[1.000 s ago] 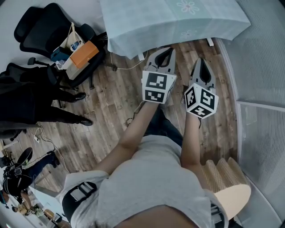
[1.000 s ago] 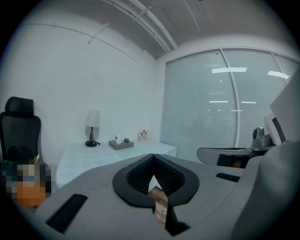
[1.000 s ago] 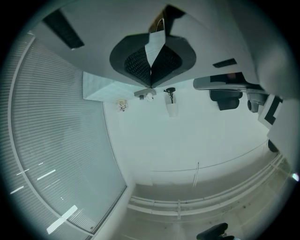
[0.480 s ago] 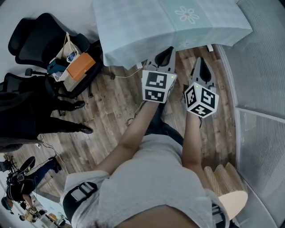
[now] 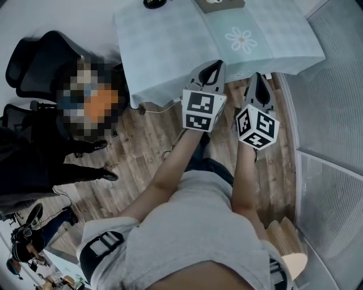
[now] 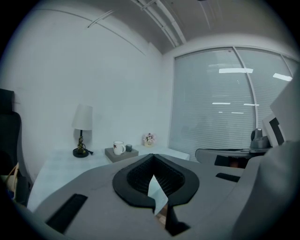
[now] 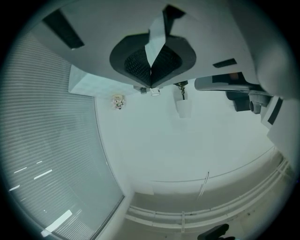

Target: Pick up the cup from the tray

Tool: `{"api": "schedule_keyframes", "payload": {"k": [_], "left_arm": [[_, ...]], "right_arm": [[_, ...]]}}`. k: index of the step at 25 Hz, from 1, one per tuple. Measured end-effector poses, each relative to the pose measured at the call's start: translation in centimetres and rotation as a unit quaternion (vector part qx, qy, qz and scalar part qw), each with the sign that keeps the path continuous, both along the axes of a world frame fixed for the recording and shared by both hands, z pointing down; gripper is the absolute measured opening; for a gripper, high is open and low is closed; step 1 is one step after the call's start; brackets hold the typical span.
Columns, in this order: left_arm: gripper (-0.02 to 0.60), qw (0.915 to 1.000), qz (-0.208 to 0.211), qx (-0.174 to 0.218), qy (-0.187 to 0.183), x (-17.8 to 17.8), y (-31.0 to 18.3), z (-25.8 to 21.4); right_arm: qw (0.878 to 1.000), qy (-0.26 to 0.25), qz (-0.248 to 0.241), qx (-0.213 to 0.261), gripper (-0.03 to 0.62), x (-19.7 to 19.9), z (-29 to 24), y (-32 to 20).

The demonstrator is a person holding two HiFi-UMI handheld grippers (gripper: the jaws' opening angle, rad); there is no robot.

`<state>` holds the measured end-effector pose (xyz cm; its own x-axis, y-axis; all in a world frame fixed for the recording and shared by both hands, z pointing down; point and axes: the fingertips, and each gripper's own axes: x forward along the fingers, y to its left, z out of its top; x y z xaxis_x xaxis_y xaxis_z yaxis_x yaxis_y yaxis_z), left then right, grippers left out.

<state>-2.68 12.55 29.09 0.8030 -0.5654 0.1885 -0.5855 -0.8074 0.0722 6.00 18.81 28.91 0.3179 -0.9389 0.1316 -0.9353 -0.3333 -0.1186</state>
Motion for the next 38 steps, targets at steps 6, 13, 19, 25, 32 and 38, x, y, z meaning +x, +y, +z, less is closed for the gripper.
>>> {"api": "schedule_keyframes", "payload": {"k": [6,13,19,25,32,38], "left_arm": [[0.006,1.0000,0.002,-0.002,0.001,1.7,-6.2,0.2],[0.006,0.9999,0.002,-0.014,0.001,3.9,-9.5,0.9],[0.006,0.9997,-0.006,-0.023,0.000,6.2,-12.4,1.9],[0.006,0.9996,-0.021,-0.019,0.000,9.0,-15.8,1.9],[0.006,0.9984,-0.052,-0.020,-0.006,12.1,-21.1,1.9],[0.006,0.9965,-0.078,-0.029,-0.010,14.8,-25.4,2.5]], "right_arm": [[1.000,0.002,-0.003,-0.002,0.008,1.4,0.0,-6.4],[1.000,0.003,0.000,-0.015,0.008,3.5,0.7,-9.2],[1.000,-0.001,-0.006,-0.024,0.008,6.2,2.0,-12.5],[0.999,-0.002,-0.033,-0.021,0.008,8.5,1.9,-17.1],[0.998,-0.004,-0.059,-0.023,0.008,12.6,1.8,-22.9],[0.996,-0.009,-0.079,-0.028,0.008,15.8,2.1,-27.4]]}}
